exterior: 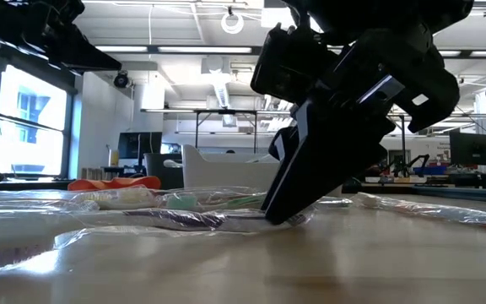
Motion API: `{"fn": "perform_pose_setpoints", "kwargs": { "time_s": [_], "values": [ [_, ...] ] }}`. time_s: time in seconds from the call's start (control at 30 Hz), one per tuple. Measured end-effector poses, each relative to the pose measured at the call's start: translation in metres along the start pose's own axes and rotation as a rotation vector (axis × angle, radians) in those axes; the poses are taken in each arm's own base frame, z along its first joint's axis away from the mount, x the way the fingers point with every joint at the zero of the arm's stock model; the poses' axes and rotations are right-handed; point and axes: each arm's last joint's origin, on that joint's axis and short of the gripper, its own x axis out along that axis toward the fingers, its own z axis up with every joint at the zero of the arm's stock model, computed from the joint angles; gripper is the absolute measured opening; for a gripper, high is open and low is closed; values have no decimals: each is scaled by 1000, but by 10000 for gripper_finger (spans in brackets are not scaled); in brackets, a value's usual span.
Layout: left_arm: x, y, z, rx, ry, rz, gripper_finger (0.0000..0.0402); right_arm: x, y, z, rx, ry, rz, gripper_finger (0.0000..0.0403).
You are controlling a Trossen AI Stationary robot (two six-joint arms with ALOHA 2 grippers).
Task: Pick & Place Toothbrushes
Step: Put the purple toothbrush into the blue bin
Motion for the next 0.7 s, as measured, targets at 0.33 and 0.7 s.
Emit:
{"fn": "perform_pose_setpoints", "kwargs": {
  "time_s": [0.33,0.7],
  "values": [
    [0,0,0,0,0,0,23,0,0,-1,0,2,-6,67],
    [0,0,0,0,-1,0,23,0,0,-1,1,8,15,28]
  ]
}}
